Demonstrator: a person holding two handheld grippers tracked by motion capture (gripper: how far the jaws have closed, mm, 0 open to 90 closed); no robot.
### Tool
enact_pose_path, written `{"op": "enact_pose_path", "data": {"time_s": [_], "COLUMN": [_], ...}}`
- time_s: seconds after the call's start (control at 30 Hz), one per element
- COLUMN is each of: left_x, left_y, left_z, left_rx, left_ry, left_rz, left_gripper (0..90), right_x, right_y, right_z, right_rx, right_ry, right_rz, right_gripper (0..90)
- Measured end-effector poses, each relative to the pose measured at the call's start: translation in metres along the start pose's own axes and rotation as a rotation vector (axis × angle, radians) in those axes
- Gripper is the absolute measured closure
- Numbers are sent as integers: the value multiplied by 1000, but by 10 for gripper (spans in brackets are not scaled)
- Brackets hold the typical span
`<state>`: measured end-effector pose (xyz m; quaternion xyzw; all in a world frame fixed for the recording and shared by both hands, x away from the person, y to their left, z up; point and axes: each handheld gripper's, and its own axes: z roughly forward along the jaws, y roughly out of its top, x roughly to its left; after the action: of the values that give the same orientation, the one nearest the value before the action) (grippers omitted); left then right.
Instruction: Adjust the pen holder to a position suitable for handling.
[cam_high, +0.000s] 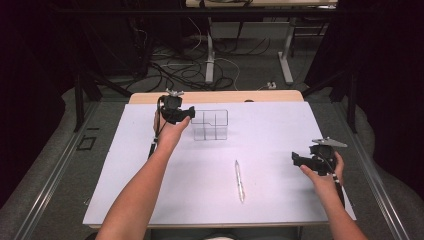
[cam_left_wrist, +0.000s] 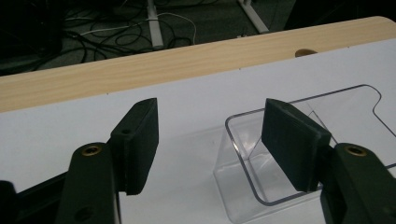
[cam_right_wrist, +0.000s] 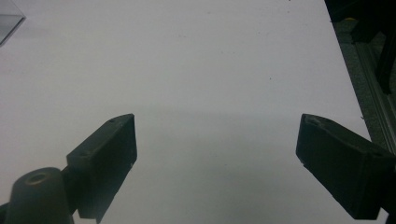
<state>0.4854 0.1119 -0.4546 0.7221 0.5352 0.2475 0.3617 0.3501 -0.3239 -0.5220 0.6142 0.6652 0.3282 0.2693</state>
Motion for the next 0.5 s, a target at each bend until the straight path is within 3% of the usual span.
{"op": "enact_pose_path", "data": {"time_s": [0.5], "left_x": [-6], "left_y": [-4], "left_z": [13], "left_rx": [32], "left_ry": [20], "left_rz": [4], "left_gripper": [486], "right_x": [-1], "right_y": [-1], "right_z": [2], "right_rx": [8], "right_ry": [0], "right_rz": [10], "right_gripper": [131]}}
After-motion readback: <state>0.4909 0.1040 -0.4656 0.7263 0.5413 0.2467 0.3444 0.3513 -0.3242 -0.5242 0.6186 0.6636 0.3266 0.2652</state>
